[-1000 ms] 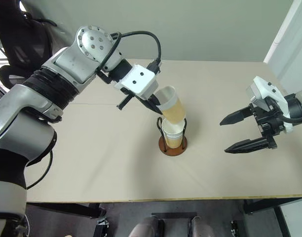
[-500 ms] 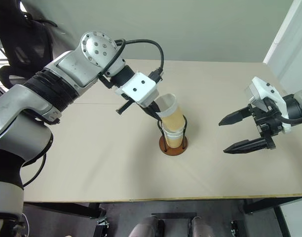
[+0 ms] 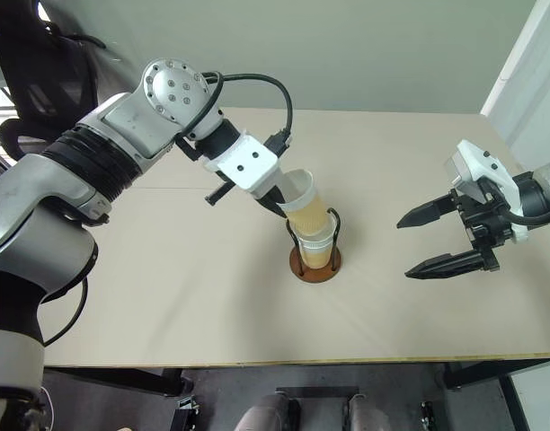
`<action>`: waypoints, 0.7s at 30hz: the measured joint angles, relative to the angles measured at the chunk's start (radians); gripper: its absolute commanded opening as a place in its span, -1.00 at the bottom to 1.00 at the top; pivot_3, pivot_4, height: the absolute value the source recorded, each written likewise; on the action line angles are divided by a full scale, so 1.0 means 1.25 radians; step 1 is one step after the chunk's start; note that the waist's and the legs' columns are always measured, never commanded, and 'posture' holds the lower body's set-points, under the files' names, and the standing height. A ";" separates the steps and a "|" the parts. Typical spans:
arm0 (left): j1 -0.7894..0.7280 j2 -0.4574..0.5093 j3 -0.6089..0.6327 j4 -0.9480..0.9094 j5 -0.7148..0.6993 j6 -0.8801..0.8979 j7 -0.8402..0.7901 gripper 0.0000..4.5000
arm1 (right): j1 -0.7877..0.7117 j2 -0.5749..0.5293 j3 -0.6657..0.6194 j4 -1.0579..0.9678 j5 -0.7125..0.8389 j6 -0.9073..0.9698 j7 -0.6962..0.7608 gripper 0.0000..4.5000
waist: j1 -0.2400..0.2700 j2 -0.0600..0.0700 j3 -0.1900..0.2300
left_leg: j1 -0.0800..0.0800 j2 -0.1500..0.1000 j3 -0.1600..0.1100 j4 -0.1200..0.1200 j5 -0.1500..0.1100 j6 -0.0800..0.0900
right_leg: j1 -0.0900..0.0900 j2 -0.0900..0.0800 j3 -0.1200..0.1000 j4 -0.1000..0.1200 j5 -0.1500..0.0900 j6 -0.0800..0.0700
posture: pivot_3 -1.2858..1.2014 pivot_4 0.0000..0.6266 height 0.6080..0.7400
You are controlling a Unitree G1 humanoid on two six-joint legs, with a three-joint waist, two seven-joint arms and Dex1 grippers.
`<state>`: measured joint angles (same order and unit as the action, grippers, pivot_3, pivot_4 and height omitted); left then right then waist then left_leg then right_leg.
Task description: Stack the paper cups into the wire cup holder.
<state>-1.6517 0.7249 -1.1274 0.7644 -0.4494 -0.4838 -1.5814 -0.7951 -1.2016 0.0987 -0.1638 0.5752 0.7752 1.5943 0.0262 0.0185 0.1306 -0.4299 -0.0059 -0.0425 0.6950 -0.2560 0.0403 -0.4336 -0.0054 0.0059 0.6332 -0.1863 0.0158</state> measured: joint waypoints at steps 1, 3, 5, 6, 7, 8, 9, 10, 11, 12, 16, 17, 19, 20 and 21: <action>0.000 0.000 -0.006 -0.001 0.000 -0.005 0.000 -0.99 | 0.001 0.000 0.000 0.000 0.000 0.000 0.000 1.00 | 0.000 0.000 0.000 | 0.000 0.000 0.000 0.000 0.000 0.000 | 0.000 0.000 0.000 0.000 0.000 0.000 | 0.03 -0.52 1.00; 0.002 -0.003 -0.013 0.001 0.000 -0.012 0.000 -0.91 | 0.004 0.000 0.000 -0.001 0.000 0.000 0.000 1.00 | 0.000 0.000 0.000 | 0.000 0.000 0.000 0.000 0.000 0.000 | 0.000 0.000 0.000 0.000 0.000 0.000 | 0.03 -0.52 1.00; 0.002 -0.013 -0.012 0.010 0.000 -0.015 0.000 -0.73 | 0.009 0.000 0.000 -0.002 0.000 0.000 0.000 1.00 | 0.001 0.001 0.000 | 0.000 0.000 0.000 0.000 0.000 0.000 | 0.000 0.000 0.000 -0.001 0.000 0.000 | 0.03 -0.52 1.00; 0.004 -0.019 -0.011 0.016 0.000 -0.015 0.000 -0.59 | 0.013 0.000 0.000 -0.003 0.000 0.000 0.000 1.00 | 0.001 0.001 0.000 | 0.000 0.000 0.000 0.000 0.000 0.000 | 0.000 0.000 0.000 -0.001 0.000 0.001 | 0.03 -0.52 1.00; 0.007 -0.024 -0.008 0.018 -0.001 -0.014 0.000 -0.43 | 0.016 -0.001 0.000 -0.003 0.000 0.000 0.000 1.00 | 0.002 0.001 0.000 | -0.001 0.000 -0.001 0.001 0.000 0.000 | 0.000 -0.001 0.000 -0.001 0.001 0.001 | 0.03 -0.52 1.00; 0.012 -0.029 -0.002 0.019 -0.002 -0.013 0.000 -0.30 | 0.018 -0.001 0.000 -0.003 0.000 0.000 0.000 1.00 | 0.002 0.001 0.000 | -0.001 0.000 -0.001 0.001 0.000 0.000 | 0.000 -0.001 0.001 -0.001 0.001 0.001 | 0.03 -0.52 1.00; 0.014 -0.032 0.001 0.020 -0.002 -0.013 0.000 -0.16 | 0.018 -0.001 0.000 -0.003 0.000 0.000 0.000 1.00 | 0.001 0.001 0.000 | -0.001 0.000 0.000 0.001 0.000 0.000 | 0.000 0.000 0.000 -0.001 0.001 0.001 | 0.03 -0.52 1.00; 0.020 -0.038 0.011 0.022 -0.003 -0.010 0.000 0.00 | 0.021 -0.002 -0.001 -0.005 0.000 0.000 0.000 1.00 | 0.001 0.001 0.000 | -0.001 0.000 0.000 0.001 0.000 0.000 | 0.000 -0.001 0.000 -0.001 0.001 0.002 | 0.03 -0.52 1.00; 0.022 -0.041 0.020 0.026 -0.003 -0.007 0.000 0.13 | 0.023 -0.003 -0.001 -0.005 0.000 0.000 0.000 1.00 | 0.000 0.001 0.000 | -0.001 0.000 0.000 0.001 0.000 0.000 | 0.000 0.000 0.000 -0.001 0.001 0.002 | 0.03 -0.52 1.00; 0.023 -0.046 0.029 0.033 -0.004 -0.003 0.000 0.29 | 0.025 -0.003 -0.001 -0.005 0.000 0.000 0.000 1.00 | 0.000 0.001 0.000 | -0.001 0.000 0.000 0.001 0.000 0.000 | 0.000 -0.001 0.000 -0.001 0.001 0.002 | 0.03 -0.52 1.00; 0.037 -0.065 0.108 0.038 -0.035 0.064 -0.001 0.92 | 0.027 -0.003 -0.001 -0.007 0.000 0.000 -0.002 1.00 | 0.002 0.001 0.000 | -0.002 0.000 -0.001 0.002 0.000 0.000 | 0.000 -0.001 0.001 -0.002 0.002 0.003 | 0.03 -0.52 1.00; 0.049 -0.079 0.160 0.041 -0.056 0.112 -0.001 0.98 | 0.029 -0.003 -0.001 -0.008 0.000 0.000 -0.004 1.00 | 0.002 0.001 0.000 | -0.002 0.000 0.000 0.002 0.000 0.000 | 0.000 -0.001 0.000 -0.003 0.002 0.003 | 0.03 -0.52 1.00; 0.061 -0.104 0.259 0.056 -0.077 0.179 0.000 0.98 | 0.031 -0.001 -0.003 -0.012 0.000 0.000 -0.012 1.00 | 0.002 0.002 0.000 | -0.003 0.000 -0.001 0.002 0.000 -0.001 | 0.000 -0.001 0.001 -0.003 0.002 0.003 | 0.03 -0.52 1.00; 0.066 -0.116 0.317 0.066 -0.088 0.218 0.010 0.98 | 0.033 0.002 -0.006 -0.013 0.001 0.000 -0.018 1.00 | 0.000 0.002 0.000 | -0.003 0.000 0.000 0.002 0.000 -0.001 | 0.000 -0.001 0.000 -0.003 0.002 0.003 | 0.03 -0.52 1.00; 0.071 -0.129 0.393 0.078 -0.103 0.267 0.040 0.98 | 0.036 0.008 -0.010 -0.013 0.001 0.001 -0.028 1.00 | 0.000 0.002 0.000 | -0.003 0.000 0.000 0.002 0.001 -0.001 | 0.000 0.000 0.000 -0.004 0.002 0.003 | 0.03 -0.52 1.00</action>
<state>-1.5634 0.5634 -0.6366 0.8620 -0.5780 -0.1498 -1.5316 -0.7498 -1.1918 0.0861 -0.1801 0.5767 0.7769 1.5594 0.0268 0.0209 0.1311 -0.4334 -0.0060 -0.0420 0.6978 -0.2552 0.0393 -0.4335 -0.0058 0.0065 0.6286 -0.1833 0.0202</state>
